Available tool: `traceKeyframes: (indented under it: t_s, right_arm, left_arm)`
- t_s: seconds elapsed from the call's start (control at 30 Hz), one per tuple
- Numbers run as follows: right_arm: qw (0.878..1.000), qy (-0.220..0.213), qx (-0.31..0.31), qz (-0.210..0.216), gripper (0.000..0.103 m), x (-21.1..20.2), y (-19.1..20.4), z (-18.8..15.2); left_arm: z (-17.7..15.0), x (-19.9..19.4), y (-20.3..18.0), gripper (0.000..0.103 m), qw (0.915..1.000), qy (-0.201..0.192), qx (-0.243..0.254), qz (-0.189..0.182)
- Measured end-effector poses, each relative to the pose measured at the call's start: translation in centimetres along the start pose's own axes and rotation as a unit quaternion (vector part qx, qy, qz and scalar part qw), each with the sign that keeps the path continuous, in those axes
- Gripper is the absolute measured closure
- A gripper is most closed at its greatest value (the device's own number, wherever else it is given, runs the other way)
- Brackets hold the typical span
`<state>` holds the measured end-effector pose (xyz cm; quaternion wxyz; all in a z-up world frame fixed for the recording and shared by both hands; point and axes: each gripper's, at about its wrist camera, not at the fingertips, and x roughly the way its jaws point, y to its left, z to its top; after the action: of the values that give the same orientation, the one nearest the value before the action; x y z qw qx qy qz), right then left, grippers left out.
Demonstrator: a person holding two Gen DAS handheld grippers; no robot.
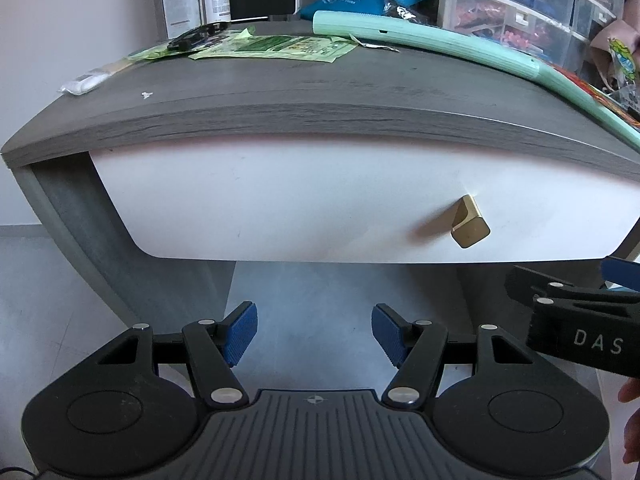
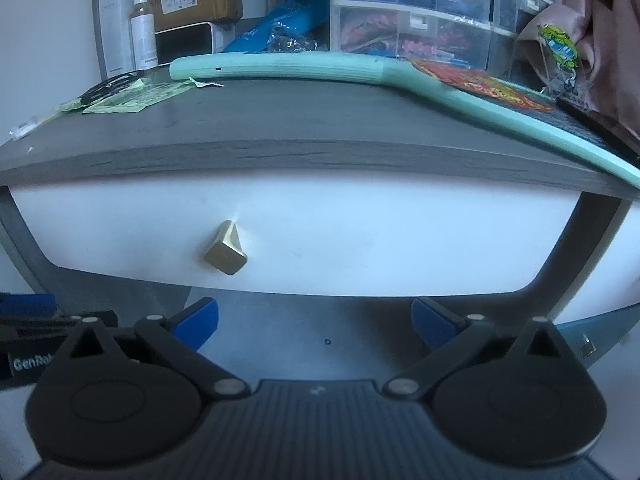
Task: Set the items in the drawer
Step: 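Move the right gripper toward the gold knob of the white drawer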
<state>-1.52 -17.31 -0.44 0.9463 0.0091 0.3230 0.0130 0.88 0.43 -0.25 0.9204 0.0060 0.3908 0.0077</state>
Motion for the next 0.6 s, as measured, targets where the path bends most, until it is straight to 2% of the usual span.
traceKeyframes:
  t_s: [0.6]
  right_arm:
    - [1.0,0.012,-0.019,-0.009,0.0,1.0,2.5,2.9]
  left_arm:
    - [1.0,0.7,0.2,0.037,1.0,0.009,-0.002,0.0]
